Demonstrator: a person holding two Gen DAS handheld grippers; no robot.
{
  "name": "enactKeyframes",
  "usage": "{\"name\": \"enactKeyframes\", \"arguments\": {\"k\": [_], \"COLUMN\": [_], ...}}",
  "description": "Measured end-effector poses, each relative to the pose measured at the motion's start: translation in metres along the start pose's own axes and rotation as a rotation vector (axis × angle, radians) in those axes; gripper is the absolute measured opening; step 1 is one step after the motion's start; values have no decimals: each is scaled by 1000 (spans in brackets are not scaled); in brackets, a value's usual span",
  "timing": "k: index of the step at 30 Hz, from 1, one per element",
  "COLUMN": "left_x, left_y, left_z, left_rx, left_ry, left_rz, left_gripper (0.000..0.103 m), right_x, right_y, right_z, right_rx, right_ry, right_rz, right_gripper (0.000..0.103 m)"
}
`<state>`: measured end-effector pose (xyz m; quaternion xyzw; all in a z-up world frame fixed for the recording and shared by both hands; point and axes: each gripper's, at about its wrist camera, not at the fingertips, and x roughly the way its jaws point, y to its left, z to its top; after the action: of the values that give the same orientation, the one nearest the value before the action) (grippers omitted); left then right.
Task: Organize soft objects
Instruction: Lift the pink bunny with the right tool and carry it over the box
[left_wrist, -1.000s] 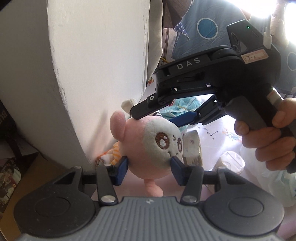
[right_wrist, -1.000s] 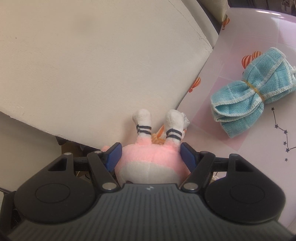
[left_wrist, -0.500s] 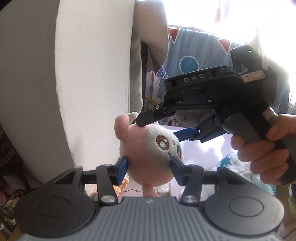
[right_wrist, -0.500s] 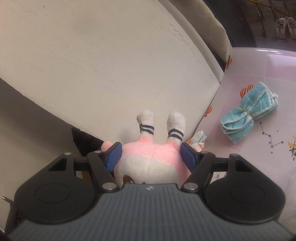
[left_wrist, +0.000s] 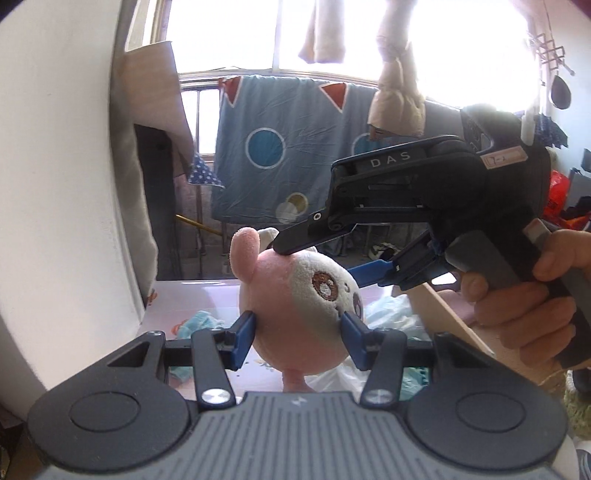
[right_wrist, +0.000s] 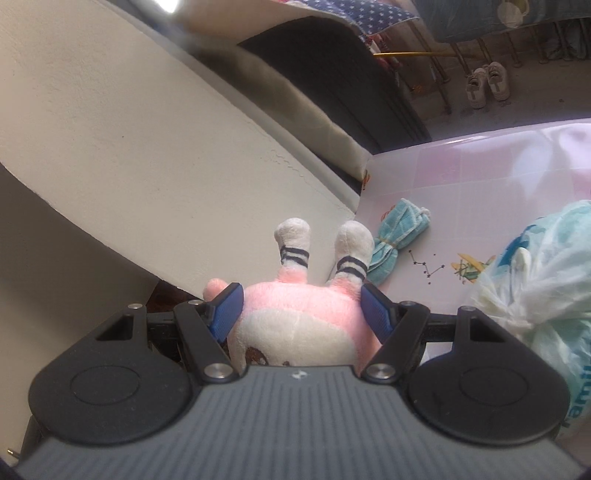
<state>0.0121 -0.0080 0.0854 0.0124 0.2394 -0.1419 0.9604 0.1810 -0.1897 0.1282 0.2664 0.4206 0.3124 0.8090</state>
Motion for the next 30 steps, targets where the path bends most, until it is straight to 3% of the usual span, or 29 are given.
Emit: {"name": "enactKeyframes", "arguments": {"k": [8, 16, 23, 27, 30], "left_x": [46, 118, 201, 250, 278], "left_y": [-92, -189, -241, -264, -274], "left_z": [25, 36, 25, 21, 19], "left_rx": [111, 159, 153, 171, 190], "left_ry": [61, 225, 409, 490, 532], "left_rz": [-228, -421, -476, -470, -419], "left_gripper": [53, 53, 53, 53, 55], "right_x": [-124, -216, -218, -208, -191], "right_y": [-81, -190, -294, -342, -377], "right_z": [-18, -39, -38, -32, -25], "right_rx": [165, 341, 504, 536, 590], "right_ry": [-155, -231, -180, -146, -122], "right_rz": [-107, -241, -326, -361, -351], "right_gripper": [70, 71, 72, 72, 71]}}
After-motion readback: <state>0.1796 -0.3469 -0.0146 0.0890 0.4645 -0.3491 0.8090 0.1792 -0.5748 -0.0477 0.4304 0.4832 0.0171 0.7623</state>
